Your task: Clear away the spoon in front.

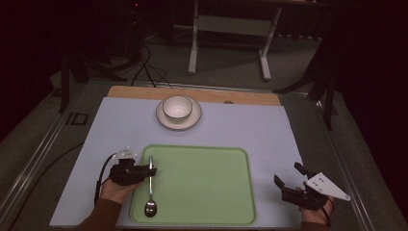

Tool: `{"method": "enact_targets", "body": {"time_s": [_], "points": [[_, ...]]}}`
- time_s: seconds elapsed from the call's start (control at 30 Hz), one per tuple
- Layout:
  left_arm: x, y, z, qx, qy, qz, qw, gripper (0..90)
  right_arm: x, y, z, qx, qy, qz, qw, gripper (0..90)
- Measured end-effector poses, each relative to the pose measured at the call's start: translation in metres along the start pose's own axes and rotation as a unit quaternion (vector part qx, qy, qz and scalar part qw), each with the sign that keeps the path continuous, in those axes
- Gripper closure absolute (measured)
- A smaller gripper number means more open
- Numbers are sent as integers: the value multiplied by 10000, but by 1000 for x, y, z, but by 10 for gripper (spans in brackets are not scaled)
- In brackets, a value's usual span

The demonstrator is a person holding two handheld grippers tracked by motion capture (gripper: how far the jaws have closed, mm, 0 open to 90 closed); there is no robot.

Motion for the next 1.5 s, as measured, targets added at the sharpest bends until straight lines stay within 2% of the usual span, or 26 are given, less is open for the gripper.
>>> {"method": "enact_targets", "body": {"time_s": [0.07,0.2,0.27,0.33,0.4,0.53,0.63,0.73,0.83,1.0,1.3,1.33,1.37,1.5], "points": [[-2,-4,-1,-130,37,-6,9999,592,0,0,0,-5,-5,1,10000,122],[-10,-18,0,-481,165,-44,9987,476,0,-1,0,-11,-15,-2,10000,122],[-12,-23,0,-522,231,47,9984,455,0,-1,0,-9,-17,2,10000,122],[-13,-26,2,-640,217,5,9977,438,0,-1,0,-9,-14,-1,10000,122],[-16,-28,4,-643,316,-2,9974,439,0,-1,0,-7,-21,5,10000,122],[-21,-28,9,-801,509,-146,9954,434,0,-2,-1,-21,-27,27,10000,122],[-26,-27,15,-969,692,-301,9924,430,0,-2,-1,-25,-21,23,10000,122],[-30,-26,24,-1223,912,-475,9871,424,0,-2,-1,-25,-24,30,10000,122],[-34,-26,35,-1571,1149,-660,9787,417,0,-2,-1,-26,-21,35,10000,122],[-39,-27,54,-1930,1488,-838,9662,413,0,-1,0,-30,-19,32,10000,122],[-38,-34,79,-2278,1878,-747,9525,413,0,2,1,-17,11,-3,10000,122],[-38,-34,79,-2278,1878,-747,9525,412,0,2,1,-17,11,-3,10000,122],[-37,-36,83,-2343,1930,-717,9501,412,0,3,1,-7,23,-16,10000,122],[-35,-46,94,-2541,2041,-590,9435,406,0,6,1,21,26,-52,10000,122]]}}
Point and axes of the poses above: each handheld gripper's, and its own axes: z roughly backward along the jaws, x roughly out of its underside, y roughly to its right, the point moved 8 cm from there along -z, roughly forward along the jaws, and after that the axes turned 9 degrees about x, right-handed, at the moved point
